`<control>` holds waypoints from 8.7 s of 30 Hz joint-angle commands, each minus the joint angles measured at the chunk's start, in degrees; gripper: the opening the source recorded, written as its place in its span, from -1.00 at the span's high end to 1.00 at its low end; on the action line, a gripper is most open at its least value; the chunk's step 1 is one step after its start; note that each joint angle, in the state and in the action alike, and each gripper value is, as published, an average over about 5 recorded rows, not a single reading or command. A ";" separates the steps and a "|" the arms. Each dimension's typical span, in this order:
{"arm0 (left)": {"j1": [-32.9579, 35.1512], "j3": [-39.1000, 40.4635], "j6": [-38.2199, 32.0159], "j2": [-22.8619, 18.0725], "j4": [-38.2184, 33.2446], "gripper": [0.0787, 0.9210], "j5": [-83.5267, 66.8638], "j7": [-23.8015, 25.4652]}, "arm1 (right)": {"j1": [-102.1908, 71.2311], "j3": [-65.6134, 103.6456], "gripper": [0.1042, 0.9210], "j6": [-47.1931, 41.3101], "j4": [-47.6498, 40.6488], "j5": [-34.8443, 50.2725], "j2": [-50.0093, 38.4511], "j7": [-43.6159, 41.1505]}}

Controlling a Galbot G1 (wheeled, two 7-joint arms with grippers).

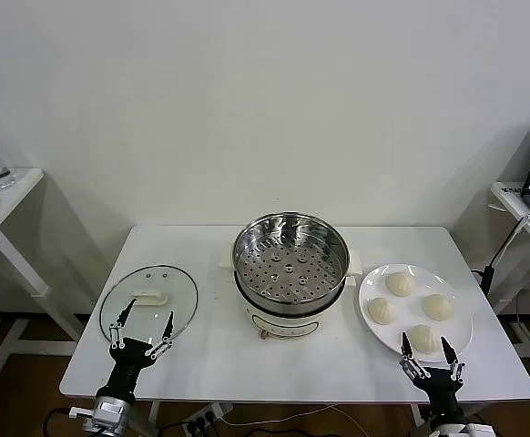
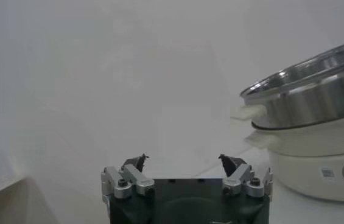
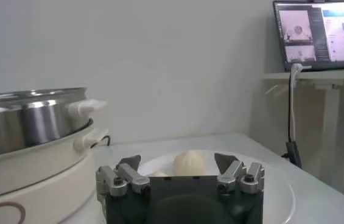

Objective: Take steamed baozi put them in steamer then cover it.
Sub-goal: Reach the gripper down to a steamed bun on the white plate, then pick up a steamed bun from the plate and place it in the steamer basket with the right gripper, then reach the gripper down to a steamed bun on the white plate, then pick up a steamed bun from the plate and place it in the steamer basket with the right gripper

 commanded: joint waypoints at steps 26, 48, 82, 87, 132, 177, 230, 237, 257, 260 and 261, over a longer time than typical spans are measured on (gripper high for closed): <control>3.27 -0.63 0.02 -0.93 -5.88 -0.77 0.35 -0.39 | 83.42 -45.30 -0.76 -11.93 -61.58 -13.65 -26.89 -68.24; 5.19 -0.80 0.07 -2.16 -7.98 -0.77 0.74 -1.15 | 97.95 -61.79 -0.76 -6.45 -71.71 -43.14 -15.73 -80.52; 5.50 -0.87 0.08 -2.73 -8.37 -0.77 0.67 -1.75 | 95.09 -56.80 -0.61 -2.96 -81.20 -51.68 -7.20 -76.54; 5.55 -0.89 0.20 -2.95 -8.78 -0.77 0.66 -1.96 | 95.00 -56.91 -0.40 -2.59 -80.14 -51.21 -7.69 -76.26; 5.75 -0.43 -0.84 -2.36 -11.17 -0.77 0.24 -3.00 | 113.10 -79.84 -0.39 32.66 -55.23 -59.17 8.59 -78.00; 5.71 -0.98 -0.29 -2.57 -12.25 -0.77 0.19 -3.66 | 124.90 -88.19 -0.76 1.35 -51.06 -19.63 -9.48 -92.61; 5.65 -0.29 -0.67 -2.72 -11.33 -0.77 0.53 -4.43 | 103.43 -97.99 -0.74 -18.15 -52.28 -16.35 -18.77 -74.73; 5.74 -0.33 -0.76 -2.82 -11.34 -0.77 0.52 -4.49 | 103.57 -98.08 -0.50 -17.77 -52.47 -17.78 -18.76 -75.23; 4.84 0.38 -0.26 -2.25 -12.47 -0.77 0.35 -4.72 | 134.05 -105.18 -0.32 -14.40 -45.77 -13.70 -17.00 -92.35; 4.79 0.58 -0.18 -2.17 -12.91 -0.77 0.31 -4.78 | 140.02 -108.73 -0.32 -14.81 -44.68 -10.50 -13.90 -94.10; 4.81 0.62 -0.17 -2.13 -13.04 -0.77 0.31 -4.80 | 141.47 -109.72 -0.32 -14.97 -44.19 -9.52 -12.81 -94.47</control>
